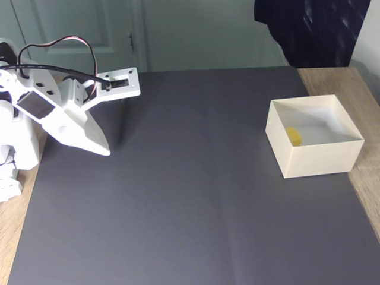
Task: Grasp a cube block and put it in the white box.
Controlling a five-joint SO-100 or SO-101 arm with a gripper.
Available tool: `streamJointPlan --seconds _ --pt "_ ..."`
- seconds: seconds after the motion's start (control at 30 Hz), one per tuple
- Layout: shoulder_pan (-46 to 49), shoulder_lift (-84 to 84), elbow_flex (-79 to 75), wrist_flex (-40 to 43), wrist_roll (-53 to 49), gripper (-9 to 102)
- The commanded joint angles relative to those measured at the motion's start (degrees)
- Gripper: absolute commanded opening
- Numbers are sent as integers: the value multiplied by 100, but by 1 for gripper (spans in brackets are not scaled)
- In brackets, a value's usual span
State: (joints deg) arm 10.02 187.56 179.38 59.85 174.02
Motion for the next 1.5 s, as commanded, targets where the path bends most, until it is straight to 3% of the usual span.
streamJointPlan --seconds 0.0,1.47 --pt "62 35 -35 88 35 0" --pt "615 44 299 475 -554 1"
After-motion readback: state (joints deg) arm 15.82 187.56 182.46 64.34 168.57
